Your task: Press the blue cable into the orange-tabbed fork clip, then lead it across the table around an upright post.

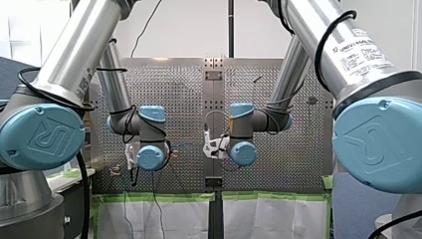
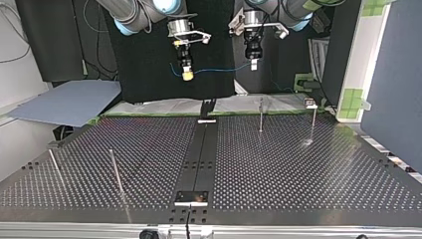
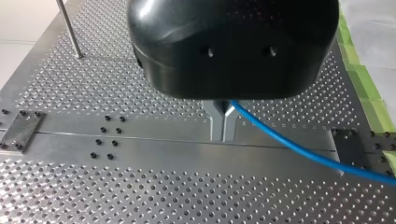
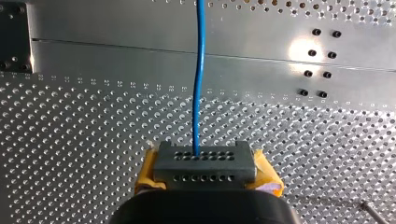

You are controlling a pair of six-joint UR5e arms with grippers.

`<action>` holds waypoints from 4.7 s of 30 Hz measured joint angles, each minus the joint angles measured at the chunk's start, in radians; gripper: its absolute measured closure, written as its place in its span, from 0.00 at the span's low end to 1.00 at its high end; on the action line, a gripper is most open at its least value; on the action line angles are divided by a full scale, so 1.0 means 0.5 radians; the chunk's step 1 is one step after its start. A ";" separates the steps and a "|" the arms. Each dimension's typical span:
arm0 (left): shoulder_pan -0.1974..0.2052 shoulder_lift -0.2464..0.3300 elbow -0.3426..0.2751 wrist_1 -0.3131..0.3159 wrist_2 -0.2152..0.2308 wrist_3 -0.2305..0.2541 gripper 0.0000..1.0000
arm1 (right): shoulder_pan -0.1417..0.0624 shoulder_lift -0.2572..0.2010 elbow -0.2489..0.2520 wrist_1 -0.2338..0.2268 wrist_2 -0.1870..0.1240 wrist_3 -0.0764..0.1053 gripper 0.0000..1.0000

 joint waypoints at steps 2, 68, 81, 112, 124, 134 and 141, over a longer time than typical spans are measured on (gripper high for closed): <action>0.000 0.000 0.000 0.000 0.000 0.000 1.00 | 0.000 0.000 0.000 0.000 0.000 0.000 1.00; 0.000 0.000 0.000 0.000 0.000 0.000 1.00 | 0.000 0.000 0.000 0.000 0.000 0.000 1.00; 0.000 0.000 0.000 0.000 0.000 0.000 1.00 | 0.000 0.000 0.000 0.000 0.000 0.000 1.00; 0.003 -0.006 0.003 0.001 -0.002 0.003 1.00 | 0.001 0.000 0.001 0.000 0.000 0.000 1.00; 0.009 -0.129 0.009 0.003 -0.006 0.012 1.00 | 0.000 0.000 0.000 0.000 0.000 0.000 1.00; 0.009 -0.132 0.009 0.003 -0.006 0.012 1.00 | 0.000 0.000 0.000 0.000 0.000 0.000 1.00; 0.072 -0.194 -0.053 0.065 0.056 0.075 1.00 | -0.015 0.053 0.010 0.053 0.012 -0.019 1.00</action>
